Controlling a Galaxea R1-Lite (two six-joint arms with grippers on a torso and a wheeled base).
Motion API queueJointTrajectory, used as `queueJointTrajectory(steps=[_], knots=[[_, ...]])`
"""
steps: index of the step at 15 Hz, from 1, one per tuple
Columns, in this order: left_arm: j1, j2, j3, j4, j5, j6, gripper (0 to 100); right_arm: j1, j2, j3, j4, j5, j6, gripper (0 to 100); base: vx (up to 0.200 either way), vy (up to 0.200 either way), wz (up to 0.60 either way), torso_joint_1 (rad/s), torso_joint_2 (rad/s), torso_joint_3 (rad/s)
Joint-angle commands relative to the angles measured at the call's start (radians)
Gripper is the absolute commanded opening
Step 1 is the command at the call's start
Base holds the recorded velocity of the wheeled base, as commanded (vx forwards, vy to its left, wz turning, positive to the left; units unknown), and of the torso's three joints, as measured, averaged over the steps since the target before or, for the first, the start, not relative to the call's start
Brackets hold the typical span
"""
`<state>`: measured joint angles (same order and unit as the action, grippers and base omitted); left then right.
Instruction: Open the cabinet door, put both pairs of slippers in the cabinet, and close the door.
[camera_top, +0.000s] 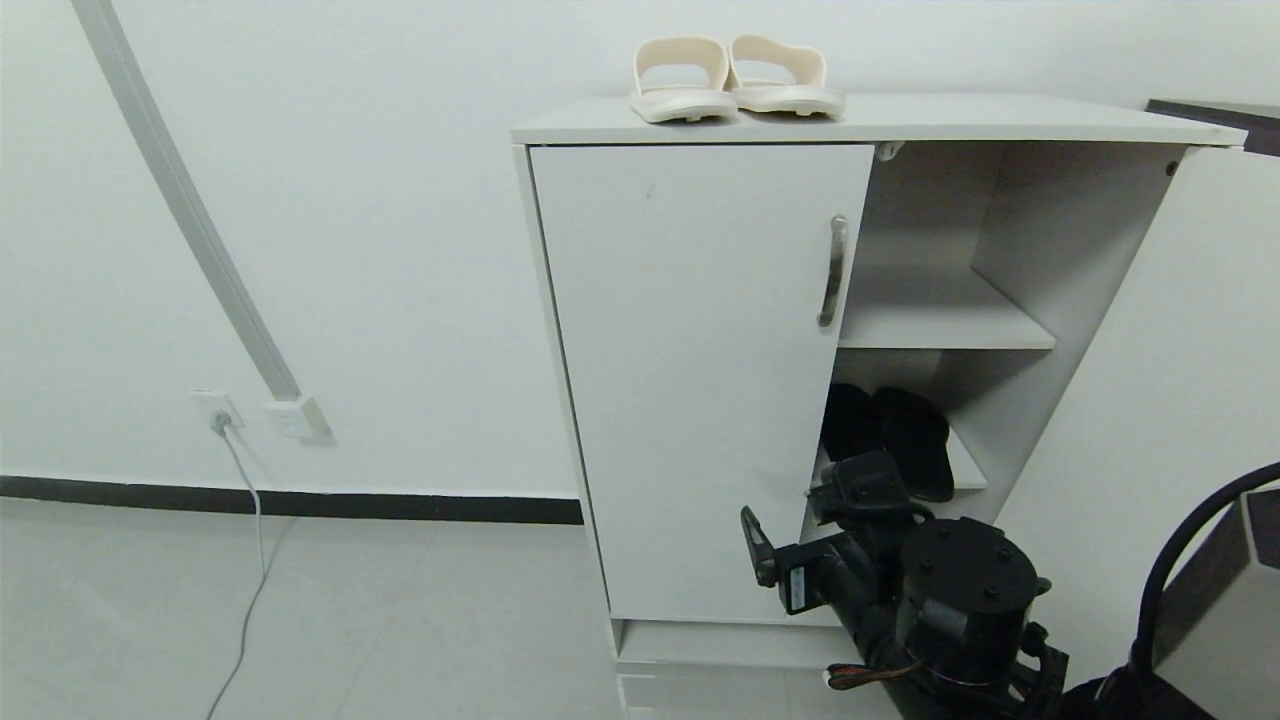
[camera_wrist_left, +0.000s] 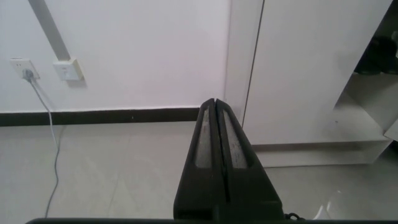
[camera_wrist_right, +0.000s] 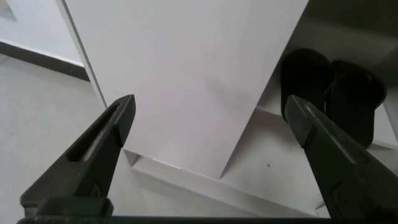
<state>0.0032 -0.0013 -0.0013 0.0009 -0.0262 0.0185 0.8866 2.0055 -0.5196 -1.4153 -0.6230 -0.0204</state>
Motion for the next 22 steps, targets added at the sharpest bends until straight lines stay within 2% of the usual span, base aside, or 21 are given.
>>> queueJointTrajectory(steps=[1,8,14,22], knots=[[0.0,0.001,0.0,-0.001,0.0,0.0,0,0.0,0.006,0.0,-0.001,-0.001,-0.001,100,0.0,0.0,0.0,0.0,0.0,0.0],[0.0,0.001,0.0,0.001,0.0,0.0,0,0.0,0.012,0.001,-0.001,-0.001,-0.001,100,0.0,0.0,0.0,0.0,-0.04,-0.044],[0.0,0.001,0.0,-0.001,0.0,0.0,0,0.002,0.012,0.0,-0.004,-0.003,-0.003,100,0.0,0.0,0.0,0.023,-0.39,-0.364],[0.0,0.001,0.0,-0.001,0.0,0.0,0,0.0,0.019,0.003,-0.045,-0.003,-0.03,100,0.0,0.0,0.0,0.121,-0.47,-0.348]])
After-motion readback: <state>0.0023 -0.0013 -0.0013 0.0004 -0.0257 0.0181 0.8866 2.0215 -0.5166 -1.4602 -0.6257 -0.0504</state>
